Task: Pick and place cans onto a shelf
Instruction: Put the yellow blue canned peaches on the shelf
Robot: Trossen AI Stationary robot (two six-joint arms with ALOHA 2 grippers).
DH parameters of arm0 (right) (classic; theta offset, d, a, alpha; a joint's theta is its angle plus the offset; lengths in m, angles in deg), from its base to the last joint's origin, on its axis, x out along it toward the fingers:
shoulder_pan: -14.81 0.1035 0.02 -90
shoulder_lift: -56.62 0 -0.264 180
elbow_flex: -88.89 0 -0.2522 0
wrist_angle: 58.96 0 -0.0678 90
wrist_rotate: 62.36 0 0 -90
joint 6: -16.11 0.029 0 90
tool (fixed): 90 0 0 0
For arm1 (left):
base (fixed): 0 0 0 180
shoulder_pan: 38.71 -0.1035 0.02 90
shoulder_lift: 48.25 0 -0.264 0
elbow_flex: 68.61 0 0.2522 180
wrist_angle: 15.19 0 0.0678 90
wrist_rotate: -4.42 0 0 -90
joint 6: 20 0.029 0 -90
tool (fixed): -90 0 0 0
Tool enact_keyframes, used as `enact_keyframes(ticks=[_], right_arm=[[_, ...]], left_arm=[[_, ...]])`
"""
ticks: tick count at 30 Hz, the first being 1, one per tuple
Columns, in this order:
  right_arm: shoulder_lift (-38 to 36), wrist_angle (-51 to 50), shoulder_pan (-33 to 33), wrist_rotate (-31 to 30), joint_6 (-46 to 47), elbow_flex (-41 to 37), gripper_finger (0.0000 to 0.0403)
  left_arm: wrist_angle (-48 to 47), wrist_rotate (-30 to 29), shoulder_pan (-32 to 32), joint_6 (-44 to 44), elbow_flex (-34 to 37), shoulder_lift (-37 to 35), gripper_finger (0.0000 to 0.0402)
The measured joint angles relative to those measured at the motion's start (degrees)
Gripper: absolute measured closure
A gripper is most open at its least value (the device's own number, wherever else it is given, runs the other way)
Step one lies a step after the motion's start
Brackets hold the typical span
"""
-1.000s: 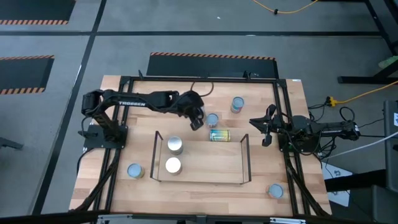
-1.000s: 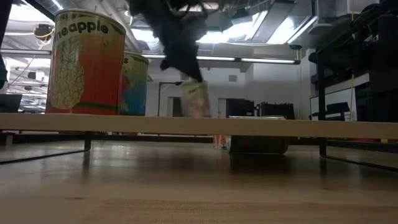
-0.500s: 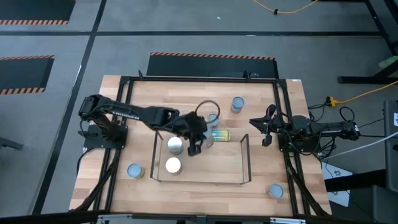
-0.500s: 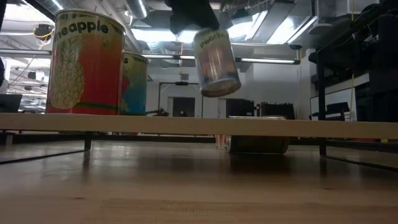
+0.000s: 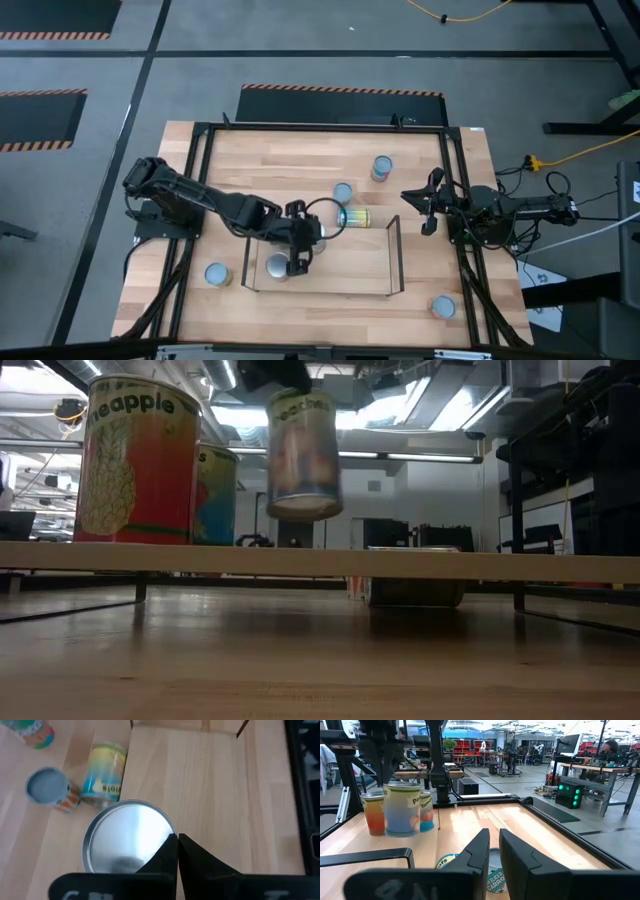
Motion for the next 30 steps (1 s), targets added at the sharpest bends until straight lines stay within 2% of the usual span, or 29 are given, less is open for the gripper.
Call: enact_keyframes(ticks=[14,30], right_arm=[[0.0,0.0,0.0,0.0,0.0,0.0,0.0354],[0.0,0.0,0.0,0.0,0.0,0.0,0.0354]], left_arm=[[3.3,-1.5,0.0,-0.9,5.7,1.5,0.0401],[3.2,-2.7,0.0,-0.4,5.8,1.5,0.0402]])
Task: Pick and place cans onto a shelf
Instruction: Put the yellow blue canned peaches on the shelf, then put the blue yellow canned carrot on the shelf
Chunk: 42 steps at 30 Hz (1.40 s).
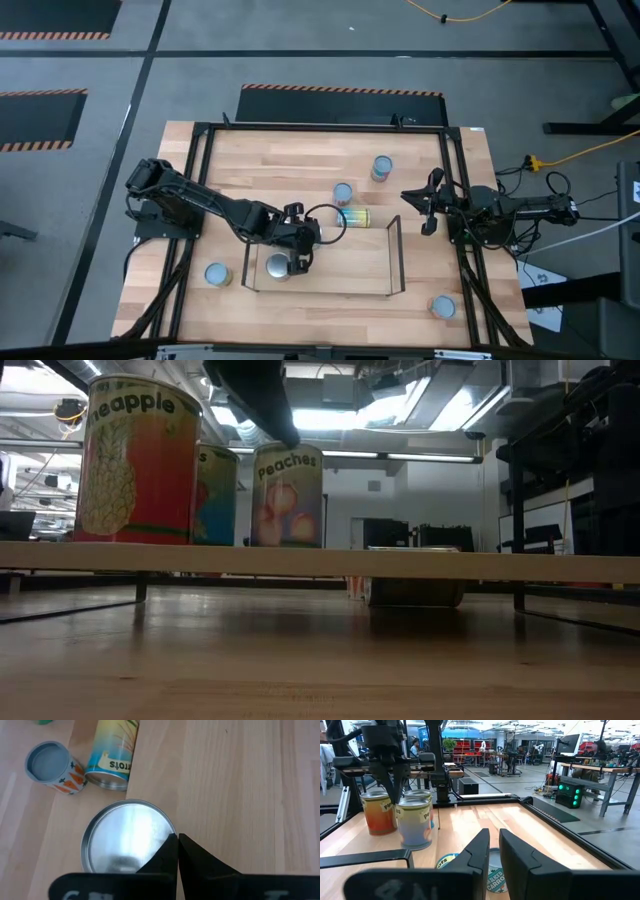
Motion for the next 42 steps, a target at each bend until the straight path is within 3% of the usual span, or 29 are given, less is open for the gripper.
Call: enact_keyframes(ticks=[26,42], right_arm=[[0.0,0.0,0.0,0.0,0.0,0.0,0.0354],[0.0,0.0,0.0,0.0,0.0,0.0,0.0354]], left_arm=[[0.0,-2.9,-0.1,0.1,0.0,0.0,0.0393],[0.0,-3.1,-0.1,0.1,0.0,0.0,0.0329]])
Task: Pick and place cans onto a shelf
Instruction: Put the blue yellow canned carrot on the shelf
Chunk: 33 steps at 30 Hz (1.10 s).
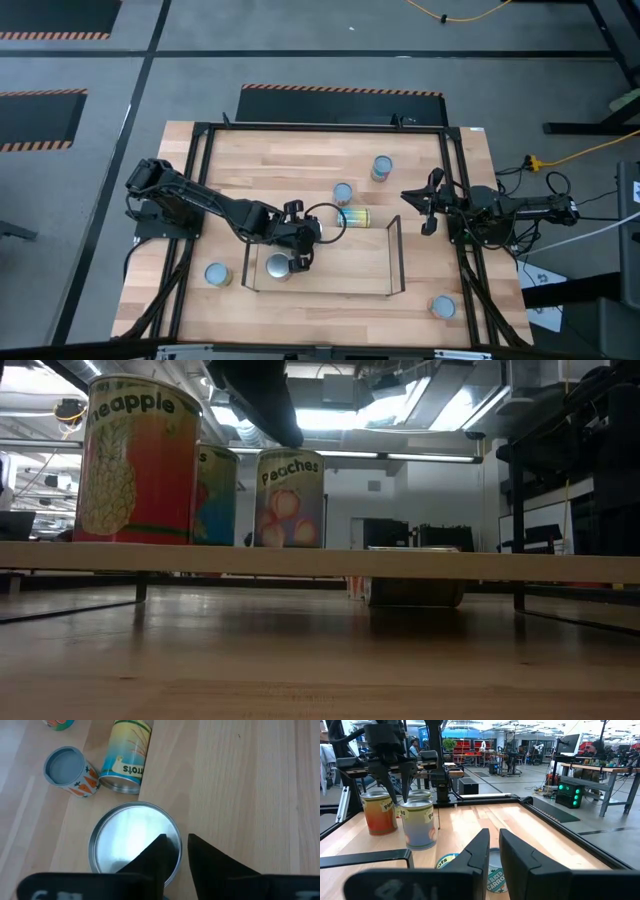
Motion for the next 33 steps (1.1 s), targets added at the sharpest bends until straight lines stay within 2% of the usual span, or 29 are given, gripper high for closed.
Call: enact_keyframes(ticks=[22,28,30,33], right_arm=[[0.0,0.1,0.0,0.0,0.6,0.0,0.0354],[0.0,7.3,0.0,0.0,1.4,0.0,0.0354],[0.0,10.6,0.0,0.0,1.3,0.2,0.0354],[0.0,9.9,0.0,0.0,1.2,3.0,0.0354]], left_arm=[[6.2,0.1,0.0,1.5,0.0,-0.1,0.0332],[8.6,0.4,-0.9,4.4,0.0,-0.1,0.0333],[9.9,1.5,-1.7,5.3,0.0,-0.1,0.0333],[12.5,4.3,-3.5,7.3,0.0,-0.2,0.0333]])
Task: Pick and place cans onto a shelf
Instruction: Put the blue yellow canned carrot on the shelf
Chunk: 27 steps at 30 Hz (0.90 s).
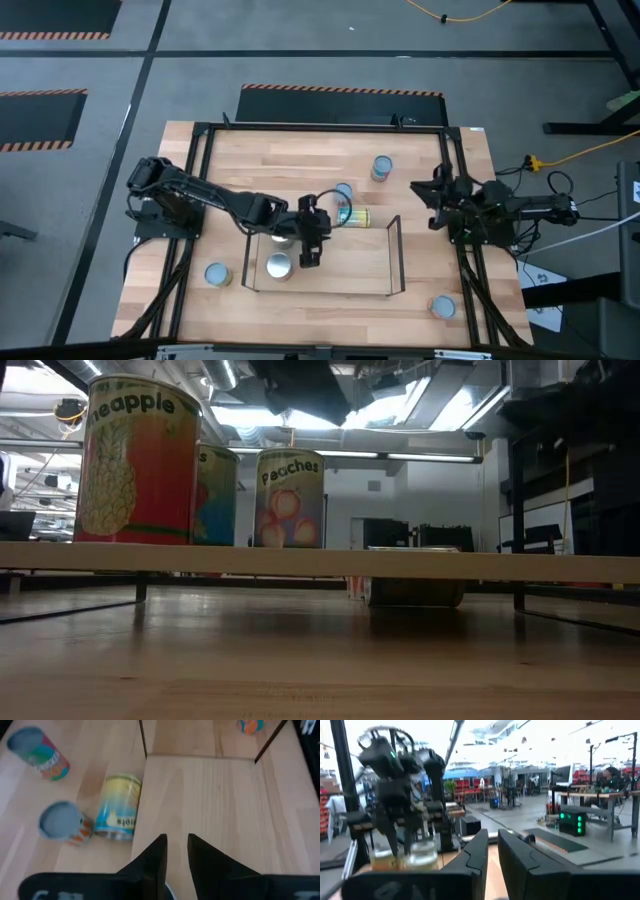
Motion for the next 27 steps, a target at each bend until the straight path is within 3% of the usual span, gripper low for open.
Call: enact_keyframes(ticks=[9,14,19,27], right_arm=[[2.5,-11.9,0.0,0.0,-0.2,13.1,0.0354],[9.0,-17.3,0.0,-0.5,-0.2,18.5,0.0354],[16.7,-18.4,-0.4,-5.3,-4.5,21.0,0.0354],[28.0,-18.2,-6.7,-5.5,-4.0,22.2,0.0354]], left_arm=[[5.4,7.6,-7.3,5.6,0.0,0.0,0.0333],[8.5,12.0,-12.3,8.2,0.0,0.0,0.0333],[10.1,15.5,-17.5,10.7,0.0,0.0,0.0333],[9.8,15.9,-23.1,12.8,-0.1,1.3,0.0333]])
